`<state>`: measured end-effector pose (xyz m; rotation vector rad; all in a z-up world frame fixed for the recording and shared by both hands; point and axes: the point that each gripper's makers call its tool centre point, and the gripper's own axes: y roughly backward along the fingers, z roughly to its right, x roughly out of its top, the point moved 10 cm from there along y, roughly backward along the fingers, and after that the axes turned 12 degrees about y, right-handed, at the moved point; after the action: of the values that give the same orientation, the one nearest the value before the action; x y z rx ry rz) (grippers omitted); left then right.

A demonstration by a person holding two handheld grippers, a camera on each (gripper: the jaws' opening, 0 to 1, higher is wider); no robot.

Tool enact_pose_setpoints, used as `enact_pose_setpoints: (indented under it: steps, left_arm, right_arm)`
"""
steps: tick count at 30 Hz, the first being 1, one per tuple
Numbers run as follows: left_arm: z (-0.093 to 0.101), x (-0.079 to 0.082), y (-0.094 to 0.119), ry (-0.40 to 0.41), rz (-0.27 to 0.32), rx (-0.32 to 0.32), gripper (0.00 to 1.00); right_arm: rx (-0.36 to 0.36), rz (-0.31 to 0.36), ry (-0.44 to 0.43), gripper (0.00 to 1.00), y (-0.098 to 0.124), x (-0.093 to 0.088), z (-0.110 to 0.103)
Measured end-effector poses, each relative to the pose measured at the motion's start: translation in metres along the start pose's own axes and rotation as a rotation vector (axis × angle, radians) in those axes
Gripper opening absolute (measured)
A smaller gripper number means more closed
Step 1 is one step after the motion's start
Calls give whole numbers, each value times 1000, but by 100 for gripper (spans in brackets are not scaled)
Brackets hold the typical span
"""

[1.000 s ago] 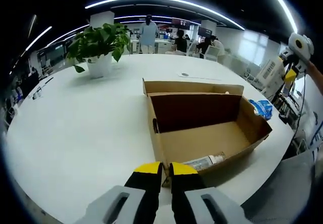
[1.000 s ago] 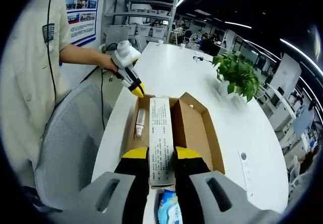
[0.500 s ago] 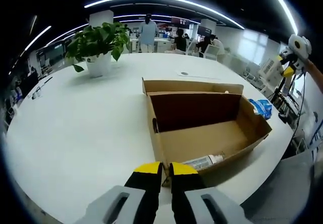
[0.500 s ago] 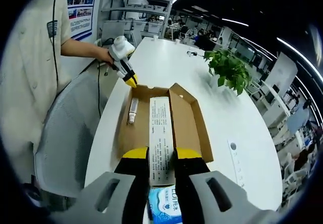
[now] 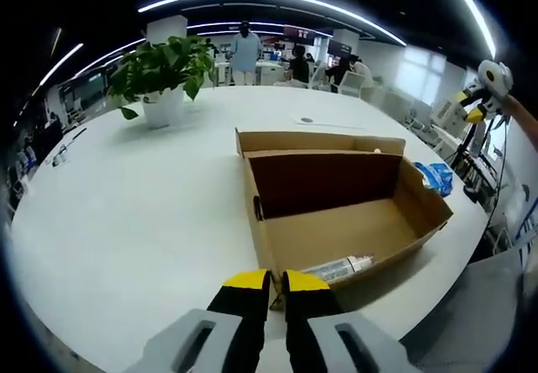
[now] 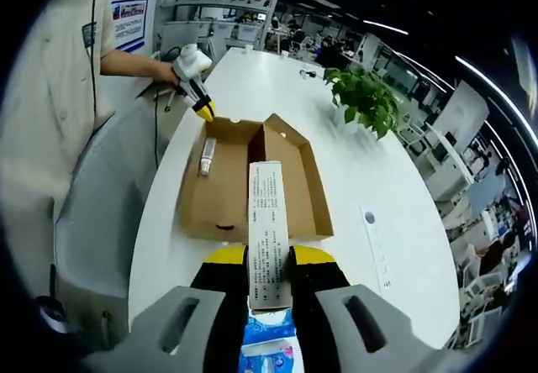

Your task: Operate the shoe box by opening the lid, removing the specified soft item, and placing it in the target area until the item is outside and the box remains undamaged.

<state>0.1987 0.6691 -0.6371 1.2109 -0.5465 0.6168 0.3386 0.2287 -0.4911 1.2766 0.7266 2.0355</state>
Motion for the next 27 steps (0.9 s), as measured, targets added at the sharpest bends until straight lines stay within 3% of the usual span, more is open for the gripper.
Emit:
enact_pose_setpoints:
  steps: [13,27]
  left_arm:
    - [0,0,-1,-6,-4,0,6]
    - [-1,0,-1,8,2,-5,6]
  right_arm:
    - [1,-94,15,16,7,-30,10]
    - [2,-196,-12,16,0,-65,21]
